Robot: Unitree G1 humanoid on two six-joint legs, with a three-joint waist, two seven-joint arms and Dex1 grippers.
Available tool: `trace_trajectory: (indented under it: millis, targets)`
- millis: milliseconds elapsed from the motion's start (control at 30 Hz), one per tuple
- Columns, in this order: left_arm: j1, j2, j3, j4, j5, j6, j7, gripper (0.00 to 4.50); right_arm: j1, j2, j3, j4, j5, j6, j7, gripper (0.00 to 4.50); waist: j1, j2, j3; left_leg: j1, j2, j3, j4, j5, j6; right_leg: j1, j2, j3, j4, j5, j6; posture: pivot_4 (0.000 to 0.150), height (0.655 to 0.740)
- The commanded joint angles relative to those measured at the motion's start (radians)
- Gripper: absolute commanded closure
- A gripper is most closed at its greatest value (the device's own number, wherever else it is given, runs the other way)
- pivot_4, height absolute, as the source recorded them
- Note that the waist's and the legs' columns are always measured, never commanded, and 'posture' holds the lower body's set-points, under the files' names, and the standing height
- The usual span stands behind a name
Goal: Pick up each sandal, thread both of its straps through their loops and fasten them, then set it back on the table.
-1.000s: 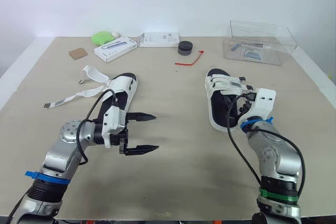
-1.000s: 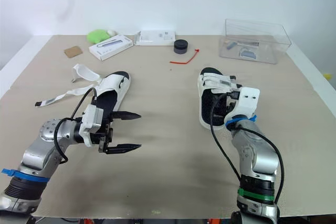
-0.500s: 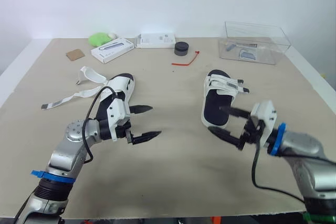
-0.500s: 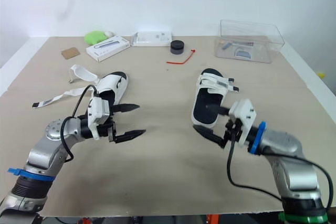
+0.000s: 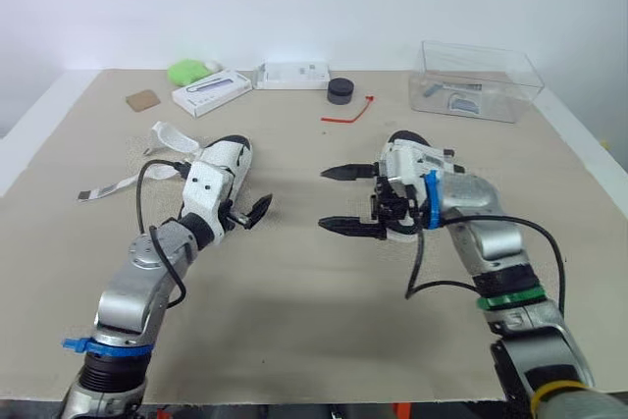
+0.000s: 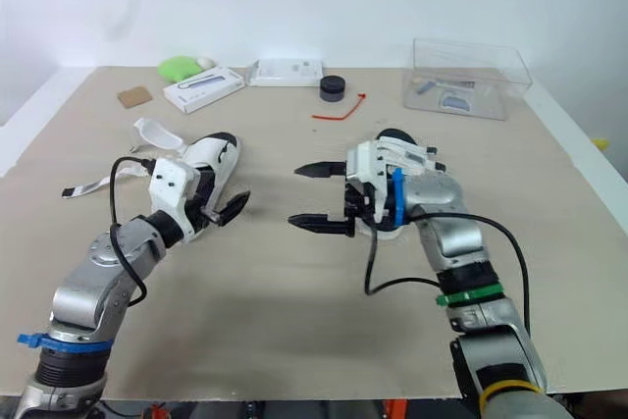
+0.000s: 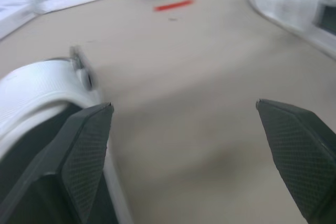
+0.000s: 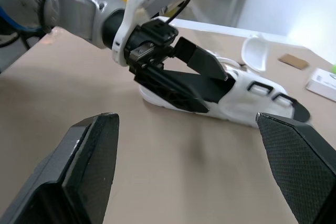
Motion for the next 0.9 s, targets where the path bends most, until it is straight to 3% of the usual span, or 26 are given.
trace_trajectory:
  millis: [33,233,867,900]
  targets:
    - [-0.020,-0.053,0.036,-0.063,0.020,0.072,0.117,0.00,-0.029,0.007,-0.008,0.026,-0.013,-0.044,0.023,0.03,0.000,0.000,0.000,0.000,-0.001,-0.001,0.000,0.000,0.000,0.000,-0.001,0.000,0.000,0.000,0.000,0.150,0.7400]
    - [-0.028,-0.094,0.047,-0.047,0.025,0.114,0.179,0.00,-0.038,0.011,-0.010,0.055,-0.030,-0.066,0.039,0.03,0.000,0.000,0.000,-0.001,-0.004,-0.001,0.000,0.001,-0.001,0.000,-0.004,-0.001,0.000,0.001,0.002,0.150,0.7400]
    - [-0.337,-0.075,-0.006,0.537,0.116,-0.144,0.069,0.00,0.002,0.029,-0.048,-0.085,0.007,0.092,-0.114,0.03,-0.001,0.000,0.000,-0.003,-0.005,-0.002,-0.001,0.004,-0.007,-0.001,-0.005,-0.002,0.000,0.003,0.003,0.150,0.7400]
    - [-0.346,-0.071,-0.007,0.554,0.119,-0.156,0.058,0.24,0.006,0.030,-0.050,-0.091,0.010,0.098,-0.122,0.00,-0.001,0.000,0.000,-0.003,-0.005,-0.002,-0.001,0.004,-0.007,-0.001,-0.005,-0.002,0.000,0.003,0.003,0.150,0.7400]
